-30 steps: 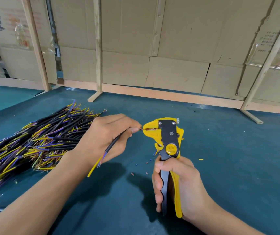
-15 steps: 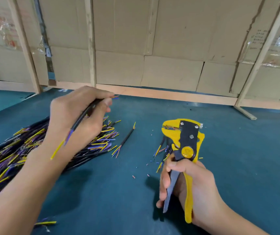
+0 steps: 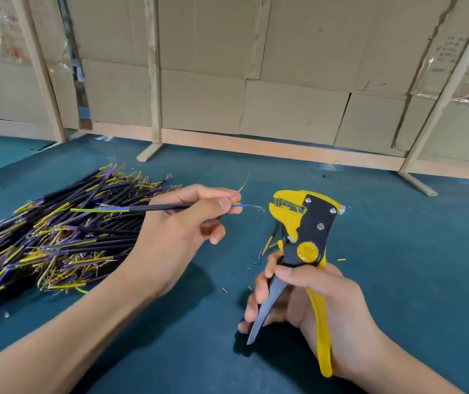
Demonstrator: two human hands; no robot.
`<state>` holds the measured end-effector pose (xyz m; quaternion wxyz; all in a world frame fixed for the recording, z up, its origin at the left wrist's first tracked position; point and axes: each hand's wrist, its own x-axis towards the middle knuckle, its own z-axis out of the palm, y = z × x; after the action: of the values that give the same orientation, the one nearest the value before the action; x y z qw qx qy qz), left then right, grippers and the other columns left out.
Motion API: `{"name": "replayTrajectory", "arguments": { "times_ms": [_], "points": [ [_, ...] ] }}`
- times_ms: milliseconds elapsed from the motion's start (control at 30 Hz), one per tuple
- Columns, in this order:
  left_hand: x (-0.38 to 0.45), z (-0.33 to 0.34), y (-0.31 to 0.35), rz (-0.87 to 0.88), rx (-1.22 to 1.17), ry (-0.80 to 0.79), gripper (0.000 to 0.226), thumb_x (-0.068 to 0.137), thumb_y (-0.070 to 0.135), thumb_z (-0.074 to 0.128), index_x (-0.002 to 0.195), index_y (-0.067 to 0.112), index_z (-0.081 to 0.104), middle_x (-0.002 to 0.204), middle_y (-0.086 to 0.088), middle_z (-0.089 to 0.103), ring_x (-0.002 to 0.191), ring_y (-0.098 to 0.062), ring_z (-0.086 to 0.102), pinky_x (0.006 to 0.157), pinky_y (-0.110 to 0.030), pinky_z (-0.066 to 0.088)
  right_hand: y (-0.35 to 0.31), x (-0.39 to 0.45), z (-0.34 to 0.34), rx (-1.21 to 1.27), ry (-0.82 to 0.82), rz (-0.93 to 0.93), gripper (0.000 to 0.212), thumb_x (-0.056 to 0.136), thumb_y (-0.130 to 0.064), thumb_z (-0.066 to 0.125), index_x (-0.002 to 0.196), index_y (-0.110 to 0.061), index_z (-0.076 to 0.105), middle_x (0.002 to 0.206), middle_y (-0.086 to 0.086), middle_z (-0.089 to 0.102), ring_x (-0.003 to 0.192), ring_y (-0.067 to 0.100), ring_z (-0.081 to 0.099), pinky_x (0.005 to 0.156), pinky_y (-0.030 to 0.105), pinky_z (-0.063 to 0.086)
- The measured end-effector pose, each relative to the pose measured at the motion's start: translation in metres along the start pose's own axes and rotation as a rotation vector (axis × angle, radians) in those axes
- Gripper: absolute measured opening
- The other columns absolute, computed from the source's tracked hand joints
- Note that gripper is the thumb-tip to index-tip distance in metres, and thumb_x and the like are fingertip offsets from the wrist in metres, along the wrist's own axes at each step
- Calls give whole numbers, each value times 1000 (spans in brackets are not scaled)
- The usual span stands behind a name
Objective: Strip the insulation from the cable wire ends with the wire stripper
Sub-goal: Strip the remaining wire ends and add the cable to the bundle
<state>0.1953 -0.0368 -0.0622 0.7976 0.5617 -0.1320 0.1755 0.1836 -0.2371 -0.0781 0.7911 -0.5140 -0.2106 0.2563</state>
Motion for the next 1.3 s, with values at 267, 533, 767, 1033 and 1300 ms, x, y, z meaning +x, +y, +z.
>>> {"name": "replayTrajectory", "arguments": {
  "times_ms": [267,533,767,1033,1300],
  "points": [
    [-4,6,-2,-7,-26,2,11,83,8,70,89,8,80,94,-11,74,77,-21,60,50,-26,37,0,-3,-5,3,-69,23,14,83,-16,65,90,-5,59,79,23,59,71,41,64,79,74,47],
    [-3,3,-1,-80,-127,-74,14,81,5,68,89,6,79,85,-12,71,69,-20,58,53,-26,37,-6,-1,-9,103,-123,97,11,84,-13,60,91,-5,59,79,22,59,73,39,63,79,66,51],
    [-5,6,-4,-41,-83,-73,14,79,6,70,90,3,79,92,-14,72,72,-21,57,51,-27,36,-5,-2,-14,30,-207,130,11,85,-11,58,94,-4,60,81,21,61,75,38,64,84,66,43],
    [-6,6,-4,6,-37,-125,12,79,7,77,91,5,79,84,-16,69,72,-22,55,51,-26,37,-4,-2,-14,19,-210,116,12,85,-12,59,94,-4,60,81,22,60,75,39,64,84,67,42],
    [-6,5,-8,85,107,-92,18,80,25,76,95,15,80,79,-18,66,65,-30,46,55,-31,37,-6,-3,-13,8,-205,113,11,84,-12,58,92,-5,60,78,21,61,72,38,64,82,67,38]
  ]
}}
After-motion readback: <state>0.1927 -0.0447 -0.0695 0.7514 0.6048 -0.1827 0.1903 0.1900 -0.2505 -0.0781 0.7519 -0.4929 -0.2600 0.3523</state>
